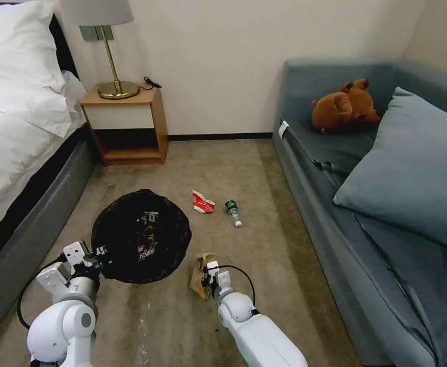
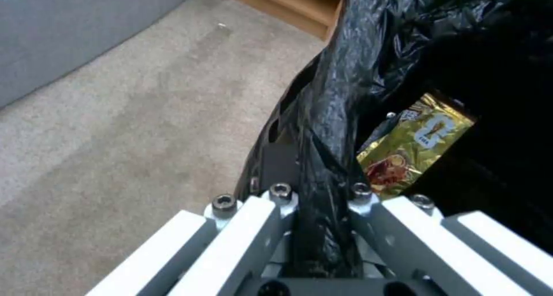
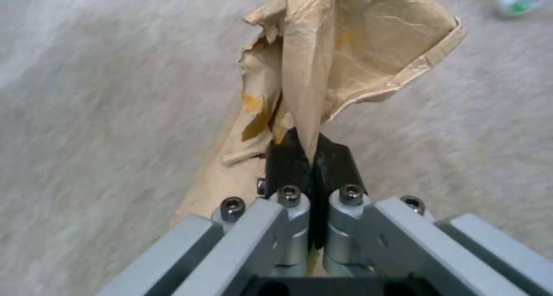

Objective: Pick up the trash bin, then pick up the garbage on the floor and place it into the trash bin.

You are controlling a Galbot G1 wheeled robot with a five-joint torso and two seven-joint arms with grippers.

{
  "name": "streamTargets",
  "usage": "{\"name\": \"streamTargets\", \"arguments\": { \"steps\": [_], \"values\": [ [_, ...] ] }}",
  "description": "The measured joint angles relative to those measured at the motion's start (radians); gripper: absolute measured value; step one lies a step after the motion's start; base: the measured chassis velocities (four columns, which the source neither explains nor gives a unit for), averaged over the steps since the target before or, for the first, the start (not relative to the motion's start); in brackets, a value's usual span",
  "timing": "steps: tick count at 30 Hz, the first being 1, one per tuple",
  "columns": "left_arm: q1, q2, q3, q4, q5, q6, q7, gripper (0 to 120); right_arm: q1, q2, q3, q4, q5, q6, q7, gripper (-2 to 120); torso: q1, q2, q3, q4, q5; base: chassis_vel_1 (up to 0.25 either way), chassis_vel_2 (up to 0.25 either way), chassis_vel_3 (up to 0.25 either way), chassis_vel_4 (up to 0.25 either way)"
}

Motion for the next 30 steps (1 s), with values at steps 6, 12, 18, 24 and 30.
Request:
{"name": "streamTargets", "arguments": {
  "steps": [6, 12, 18, 24, 30],
  "values": [
    [-0.001, 0.004, 0.001, 0.02, -0.002, -0.009, 0.006, 1, 0.02, -0.013, 0.04, 0.034, 0.008, 0.001, 0.049, 0, 0.0, 0.0, 0.0, 0.0002, 0.0003, 0.0, 0.0, 0.0, 0.0],
    [-0.004, 0.006, 0.005, 0.036, -0.008, -0.015, 0.011, 1, 0.047, -0.054, 0.072, 0.119, 0.074, -0.013, 0.113, 0, 0.0, 0.0, 0.0, -0.0001, 0.0001, 0.0, 0.0, 0.0, 0.0],
    [-0.01, 0.013, 0.006, 0.052, -0.016, -0.018, 0.014, 1, 0.058, -0.069, 0.109, 0.235, 0.135, -0.009, 0.153, 0, 0.0, 0.0, 0.0, -0.0001, 0.0002, 0.0, 0.0, 0.0, 0.0],
    [-0.016, 0.015, 0.005, 0.076, -0.017, -0.029, 0.014, 1, 0.031, -0.089, 0.104, 0.403, 0.2, 0.004, 0.183, 0, 0.0, 0.0, 0.0, 0.0, 0.0, 0.0, 0.0, 0.0, 0.0],
    [-0.022, 0.009, 0.009, 0.089, -0.017, -0.033, 0.014, 1, 0.003, -0.114, 0.044, 0.563, 0.227, 0.042, 0.205, 0, 0.0, 0.0, 0.0, 0.0, 0.0, 0.0, 0.0, 0.0, 0.0]
  ]
}}
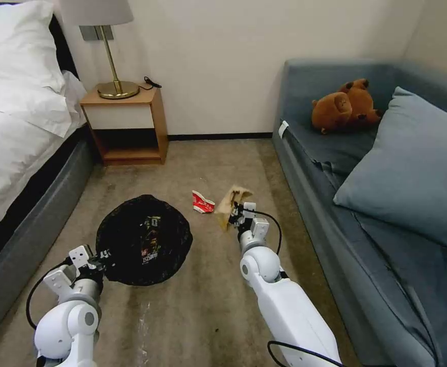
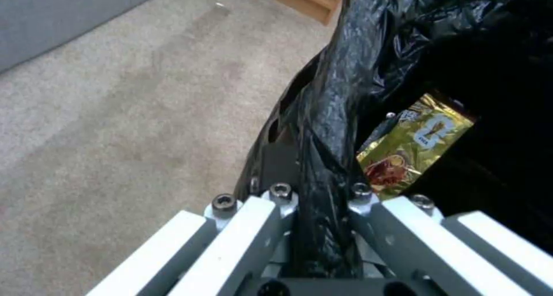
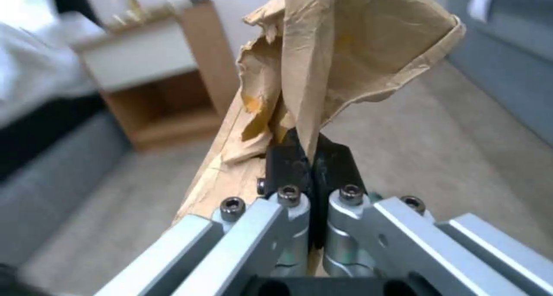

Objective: Pick up the trash bin, then pick up the garbage on the floor and place it into the trash bin.

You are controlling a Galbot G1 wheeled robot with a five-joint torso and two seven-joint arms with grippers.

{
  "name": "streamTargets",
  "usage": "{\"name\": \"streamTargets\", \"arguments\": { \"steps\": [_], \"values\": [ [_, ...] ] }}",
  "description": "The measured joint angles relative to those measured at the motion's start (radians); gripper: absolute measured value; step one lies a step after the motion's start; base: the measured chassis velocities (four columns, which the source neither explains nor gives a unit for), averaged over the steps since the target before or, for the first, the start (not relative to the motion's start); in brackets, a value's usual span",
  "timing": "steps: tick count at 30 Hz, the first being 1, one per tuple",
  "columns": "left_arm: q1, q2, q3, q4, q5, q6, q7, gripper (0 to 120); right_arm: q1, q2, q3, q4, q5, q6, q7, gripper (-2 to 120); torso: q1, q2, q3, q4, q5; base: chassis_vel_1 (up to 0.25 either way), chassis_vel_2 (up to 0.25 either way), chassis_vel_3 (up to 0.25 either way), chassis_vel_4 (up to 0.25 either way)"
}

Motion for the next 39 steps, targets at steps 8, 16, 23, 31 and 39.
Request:
{"name": "streamTargets", "arguments": {
  "steps": [8, 16, 23, 31, 39],
  "values": [
    [-0.006, -0.014, 0.003, 0.008, 0.003, -0.004, -0.002, 1, -0.003, -0.02, -0.101, 0.151, 0.018, 0.009, 0.021, 0, 0.0, 0.0, 0.0, 0.0, 0.0, 0.0, 0.0, 0.0, 0.0],
    [-0.005, -0.024, -0.002, 0.01, 0.003, -0.004, -0.017, 1, 0.019, -0.029, -0.208, 0.185, 0.032, 0.014, 0.014, 0, 0.0, 0.0, 0.0, -0.0001, 0.0, 0.0, 0.0, 0.0, 0.0],
    [-0.004, -0.033, 0.004, 0.004, -0.02, 0.021, -0.054, 1, 0.044, -0.022, -0.336, 0.16, 0.026, 0.015, 0.01, 0, 0.0, 0.0, 0.0, 0.0001, -0.0001, 0.0, 0.0, 0.0, 0.0],
    [0.006, -0.038, 0.011, -0.039, -0.038, 0.092, -0.096, 1, 0.093, 0.015, -0.423, 0.017, -0.062, 0.113, -0.038, 0, 0.0, 0.0, 0.0, 0.0, -0.0001, 0.0, 0.0, 0.0, 0.0],
    [0.007, -0.042, 0.014, -0.046, -0.034, 0.093, -0.097, 1, 0.058, 0.014, -0.424, -0.042, -0.142, 0.167, -0.064, 0, 0.0, 0.0, 0.0, -0.0001, 0.0001, 0.0, 0.0, 0.0, 0.0]
  ]
}}
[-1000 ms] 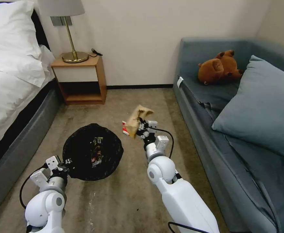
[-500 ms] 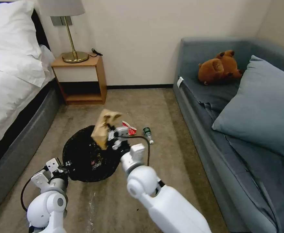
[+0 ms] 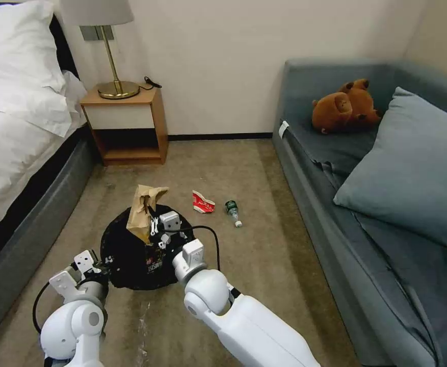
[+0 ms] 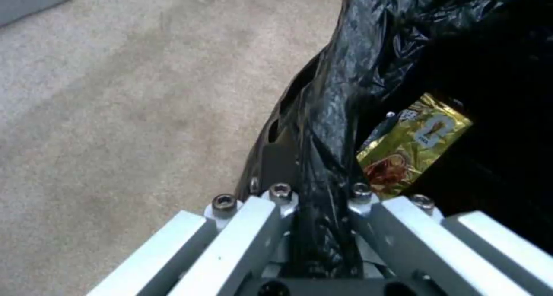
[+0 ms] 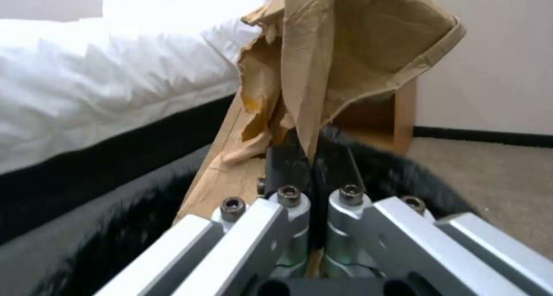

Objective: Pick up the trash bin, then pick up the garbage on the floor and place it into the trash bin.

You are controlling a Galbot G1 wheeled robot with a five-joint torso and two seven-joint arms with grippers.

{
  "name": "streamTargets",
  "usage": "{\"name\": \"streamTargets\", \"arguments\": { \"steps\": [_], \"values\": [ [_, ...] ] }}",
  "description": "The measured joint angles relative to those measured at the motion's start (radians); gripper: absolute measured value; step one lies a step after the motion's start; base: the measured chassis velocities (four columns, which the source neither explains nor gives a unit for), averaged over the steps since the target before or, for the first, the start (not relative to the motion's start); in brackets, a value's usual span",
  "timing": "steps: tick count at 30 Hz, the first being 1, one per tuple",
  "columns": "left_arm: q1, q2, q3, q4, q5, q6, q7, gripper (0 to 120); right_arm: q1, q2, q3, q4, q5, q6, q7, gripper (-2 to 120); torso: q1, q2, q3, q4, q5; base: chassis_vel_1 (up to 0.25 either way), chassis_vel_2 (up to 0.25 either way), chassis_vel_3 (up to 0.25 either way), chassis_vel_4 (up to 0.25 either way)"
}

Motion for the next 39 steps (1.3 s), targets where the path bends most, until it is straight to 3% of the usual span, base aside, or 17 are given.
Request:
{"name": "streamTargets", "arguments": {
  "steps": [6, 15, 32, 39],
  "values": [
    [0.0, 0.0, 0.0, 0.0, 0.004, 0.0, 0.0, 1, -0.021, 0.003, -0.001, -0.01, -0.029, 0.003, -0.006, 0, 0.0, 0.0, 0.0, 0.0001, 0.0, 0.0, 0.0, 0.0, 0.0],
    [-0.004, 0.003, 0.0, 0.007, 0.008, -0.002, 0.0, 1, -0.044, 0.004, 0.002, -0.013, -0.054, 0.013, -0.017, 28, 0.0, 0.0, 0.0, 0.0001, 0.0, 0.0, 0.0, 0.0, 0.0],
    [-0.005, 0.006, 0.006, 0.008, 0.022, -0.004, -0.004, 1, -0.074, -0.005, 0.016, 0.025, -0.06, 0.008, -0.02, 94, 0.0, 0.0, 0.0, 0.0, 0.0, 0.0, 0.0, 0.0, 0.0],
    [-0.003, 0.014, 0.001, 0.006, 0.021, -0.004, -0.004, 1, -0.053, -0.007, 0.045, 0.066, -0.039, -0.011, -0.02, 100, 0.0, 0.0, 0.0, 0.0001, 0.0, 0.0, 0.0, 0.0, 0.0]
  ]
}}
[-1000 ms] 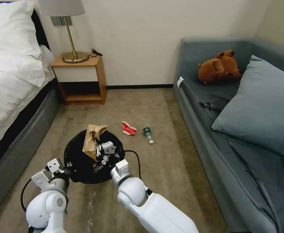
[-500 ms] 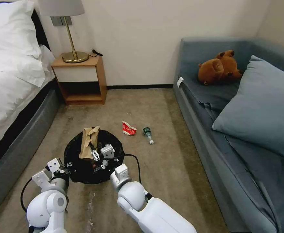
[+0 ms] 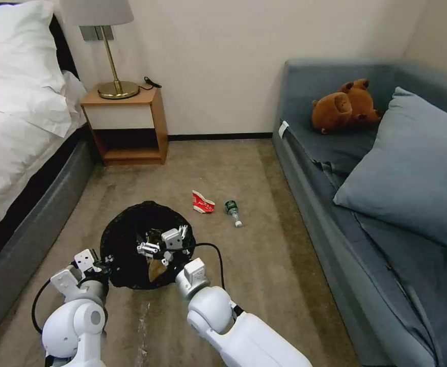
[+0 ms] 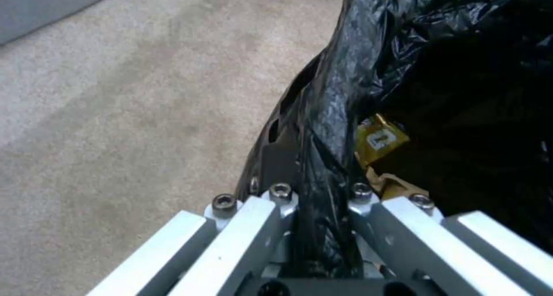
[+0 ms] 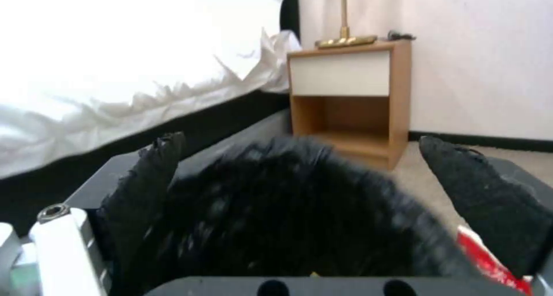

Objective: Pick up the trash bin, then pick up the garbage on the floor and place it into the trash bin.

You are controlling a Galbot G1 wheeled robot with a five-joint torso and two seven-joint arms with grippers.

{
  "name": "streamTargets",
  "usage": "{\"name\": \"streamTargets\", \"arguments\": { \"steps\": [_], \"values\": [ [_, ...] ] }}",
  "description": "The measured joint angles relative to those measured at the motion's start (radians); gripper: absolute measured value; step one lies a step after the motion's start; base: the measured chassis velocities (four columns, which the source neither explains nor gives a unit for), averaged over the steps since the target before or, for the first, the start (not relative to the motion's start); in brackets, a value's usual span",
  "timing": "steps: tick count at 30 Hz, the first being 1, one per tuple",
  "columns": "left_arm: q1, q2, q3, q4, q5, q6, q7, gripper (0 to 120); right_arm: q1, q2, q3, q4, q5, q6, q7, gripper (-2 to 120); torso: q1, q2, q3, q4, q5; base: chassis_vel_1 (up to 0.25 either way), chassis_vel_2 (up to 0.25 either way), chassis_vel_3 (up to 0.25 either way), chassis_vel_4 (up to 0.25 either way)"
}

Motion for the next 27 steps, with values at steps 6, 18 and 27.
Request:
{"name": "streamTargets", "arguments": {
  "steps": [6, 18, 27],
  "values": [
    [-0.007, 0.009, -0.003, 0.005, -0.003, 0.0, 0.0, 1, 0.011, 0.003, 0.042, 0.032, -0.028, -0.013, 0.007, 100, 0.0, 0.0, 0.0, 0.0, 0.0, 0.0, 0.0, 0.0, 0.0],
    [-0.031, 0.044, -0.003, 0.043, -0.037, 0.003, -0.018, 1, -0.033, 0.02, 0.178, 0.125, -0.088, -0.116, 0.067, 100, 0.0, 0.0, 0.0, 0.0001, 0.0001, 0.0, 0.0, 0.0, 0.0],
    [-0.031, 0.07, 0.009, 0.052, -0.051, -0.004, 0.002, 1, -0.197, 0.003, 0.4, 0.164, -0.145, -0.011, 0.024, 100, 0.0, 0.0, 0.0, -0.0002, 0.0001, 0.0, 0.0, 0.0, 0.0]
  ]
}}
